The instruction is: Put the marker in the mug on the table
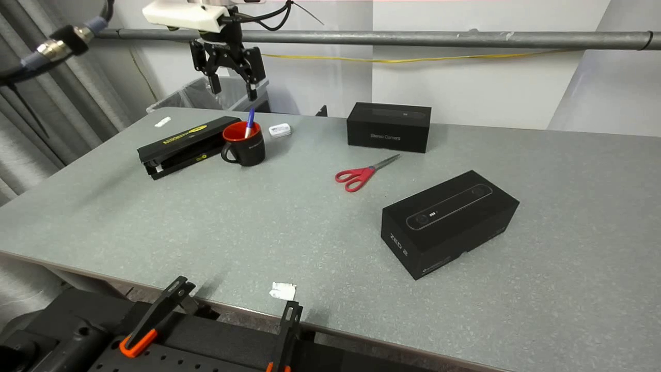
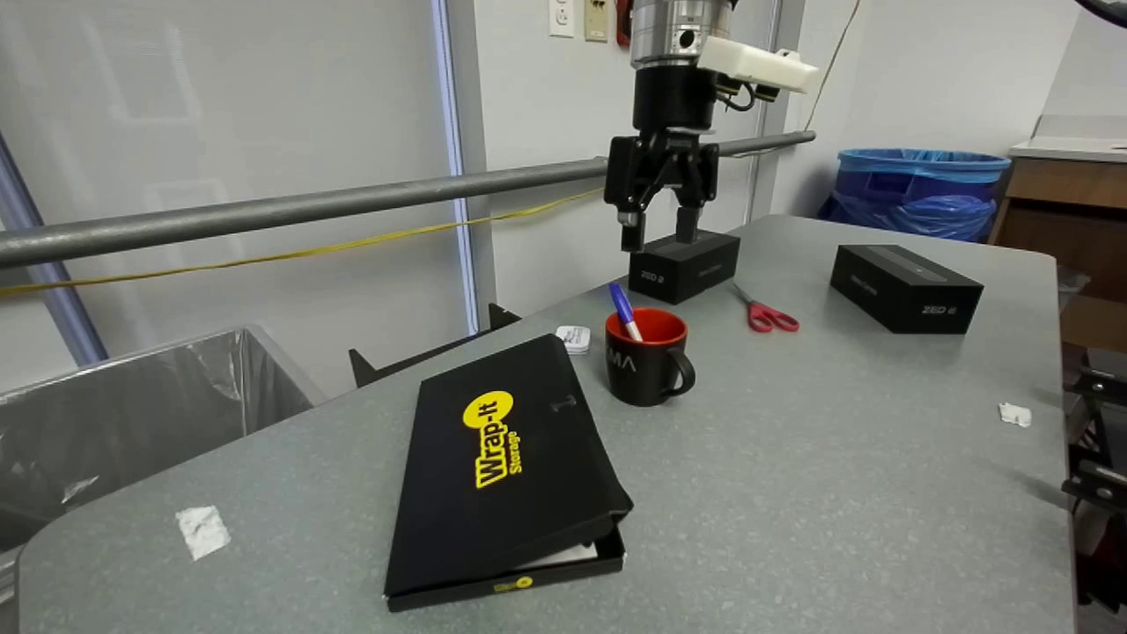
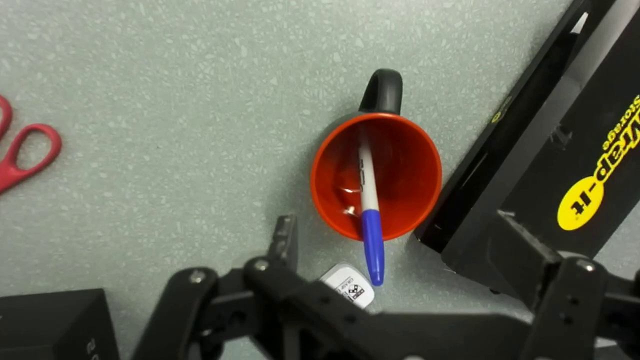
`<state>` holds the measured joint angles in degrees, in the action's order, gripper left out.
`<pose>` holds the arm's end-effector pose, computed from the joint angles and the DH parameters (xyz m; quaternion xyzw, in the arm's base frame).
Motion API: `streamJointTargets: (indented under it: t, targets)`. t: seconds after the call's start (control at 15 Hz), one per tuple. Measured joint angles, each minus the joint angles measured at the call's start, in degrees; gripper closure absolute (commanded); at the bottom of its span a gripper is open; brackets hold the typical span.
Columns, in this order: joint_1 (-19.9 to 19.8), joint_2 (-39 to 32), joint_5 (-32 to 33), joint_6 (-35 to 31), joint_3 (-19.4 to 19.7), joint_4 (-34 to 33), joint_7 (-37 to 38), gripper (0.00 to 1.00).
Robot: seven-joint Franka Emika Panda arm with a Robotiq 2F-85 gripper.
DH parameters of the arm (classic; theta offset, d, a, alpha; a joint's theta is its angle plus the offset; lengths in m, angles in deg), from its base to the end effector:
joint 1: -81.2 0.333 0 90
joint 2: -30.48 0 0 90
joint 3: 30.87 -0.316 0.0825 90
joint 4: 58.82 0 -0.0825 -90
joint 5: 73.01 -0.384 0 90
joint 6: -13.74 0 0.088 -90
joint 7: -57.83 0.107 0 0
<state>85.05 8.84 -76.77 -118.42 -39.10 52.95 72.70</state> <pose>0.6016 0.1264 0.2858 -0.9974 0.0513 0.0210 0.0469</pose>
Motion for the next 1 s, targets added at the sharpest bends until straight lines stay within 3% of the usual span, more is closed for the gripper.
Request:
streamJointTargets:
  t: [1.0]
  targets:
    - [2.6, -6.5, 0.0, -1.7, 2.1, -4.0, 0.1, 0.0]
